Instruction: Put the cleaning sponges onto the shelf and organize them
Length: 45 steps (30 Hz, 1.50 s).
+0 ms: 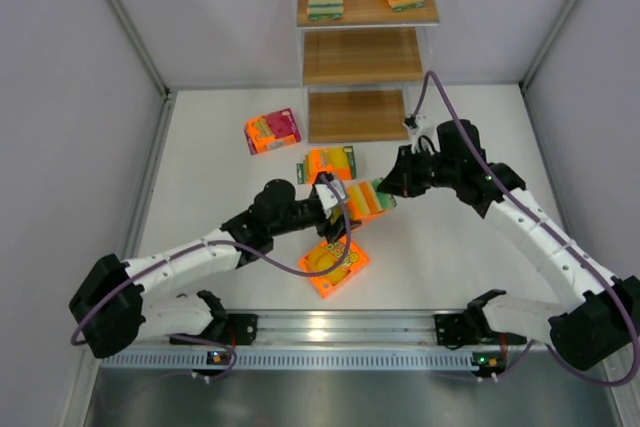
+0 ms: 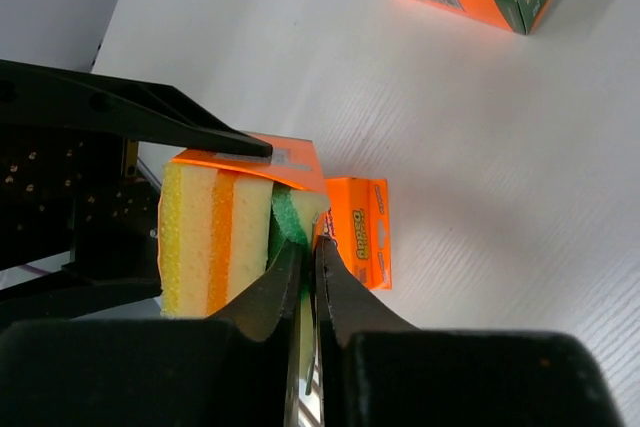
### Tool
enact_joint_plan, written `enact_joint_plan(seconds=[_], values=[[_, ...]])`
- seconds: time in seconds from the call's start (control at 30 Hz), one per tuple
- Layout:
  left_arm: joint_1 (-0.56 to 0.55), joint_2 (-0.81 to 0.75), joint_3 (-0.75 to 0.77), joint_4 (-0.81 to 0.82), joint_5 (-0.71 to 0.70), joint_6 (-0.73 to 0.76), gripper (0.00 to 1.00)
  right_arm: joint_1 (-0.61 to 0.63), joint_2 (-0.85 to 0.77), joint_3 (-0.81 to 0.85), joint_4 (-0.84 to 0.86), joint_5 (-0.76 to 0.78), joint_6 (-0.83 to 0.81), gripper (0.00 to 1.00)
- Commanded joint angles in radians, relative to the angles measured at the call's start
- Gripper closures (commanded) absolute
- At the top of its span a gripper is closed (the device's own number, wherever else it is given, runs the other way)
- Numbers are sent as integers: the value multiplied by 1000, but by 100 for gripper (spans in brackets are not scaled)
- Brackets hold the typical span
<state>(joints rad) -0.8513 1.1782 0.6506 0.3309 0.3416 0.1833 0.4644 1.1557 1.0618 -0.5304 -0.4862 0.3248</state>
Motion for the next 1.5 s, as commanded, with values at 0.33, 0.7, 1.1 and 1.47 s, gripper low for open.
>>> enact_joint_plan(seconds=[0.33, 0.7, 1.1, 1.47], values=[[0, -181, 121, -10, -620, -260, 2, 11, -36, 20, 240, 210, 261, 100], [0, -534, 118, -328, -1141, -452, 2, 13, -62, -159, 852, 627, 635, 100], [0, -692, 89, -501, -1087, -499, 2, 132, 237, -128, 1426, 1046, 728, 100], [0, -739, 72, -501, -1096, -466, 2, 252, 524, 19, 1761, 1440, 583, 100]])
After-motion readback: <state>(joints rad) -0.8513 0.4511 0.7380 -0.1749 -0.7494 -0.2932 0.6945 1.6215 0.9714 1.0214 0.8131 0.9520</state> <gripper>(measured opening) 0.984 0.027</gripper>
